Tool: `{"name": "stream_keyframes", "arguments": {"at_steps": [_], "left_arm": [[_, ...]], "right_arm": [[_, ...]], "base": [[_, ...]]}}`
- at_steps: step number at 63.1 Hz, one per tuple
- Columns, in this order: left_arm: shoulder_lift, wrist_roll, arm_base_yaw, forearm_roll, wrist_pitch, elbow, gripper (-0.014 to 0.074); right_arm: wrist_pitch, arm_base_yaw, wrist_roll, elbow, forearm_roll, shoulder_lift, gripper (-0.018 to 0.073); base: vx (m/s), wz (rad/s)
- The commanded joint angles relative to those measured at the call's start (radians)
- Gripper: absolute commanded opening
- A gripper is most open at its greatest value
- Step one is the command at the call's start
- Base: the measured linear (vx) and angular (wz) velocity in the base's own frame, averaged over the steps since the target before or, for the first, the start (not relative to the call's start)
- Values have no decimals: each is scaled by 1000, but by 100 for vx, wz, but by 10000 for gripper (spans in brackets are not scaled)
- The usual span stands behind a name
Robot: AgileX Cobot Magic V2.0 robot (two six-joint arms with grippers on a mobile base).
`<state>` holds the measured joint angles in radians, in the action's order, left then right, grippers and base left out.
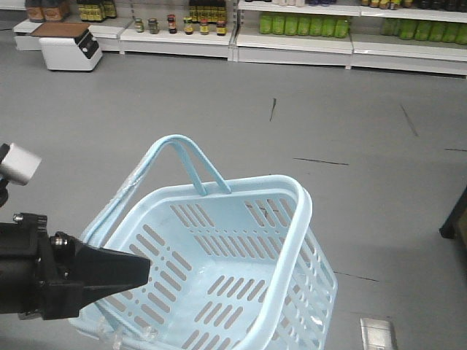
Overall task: Pick three apples into basket with both arms
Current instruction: 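Drive the base across the floor carrying the basket in the left gripper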
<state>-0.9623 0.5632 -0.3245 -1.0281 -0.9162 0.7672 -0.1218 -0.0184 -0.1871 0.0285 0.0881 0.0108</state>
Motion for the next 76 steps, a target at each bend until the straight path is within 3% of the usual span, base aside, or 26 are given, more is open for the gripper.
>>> {"name": "stream_keyframes", "arguments": {"at_steps": [1,40,76], "left_arm": [[14,3,-6,-81,22,29,-8],[14,3,-6,-81,22,29,-8],[14,3,-6,-81,22,29,-8]], "right_arm": [[76,7,4,15,10,10,-1],[76,7,4,15,10,10,-1],[76,7,4,15,10,10,-1]], "base": [[10,39],[12,34],[14,-7]]}}
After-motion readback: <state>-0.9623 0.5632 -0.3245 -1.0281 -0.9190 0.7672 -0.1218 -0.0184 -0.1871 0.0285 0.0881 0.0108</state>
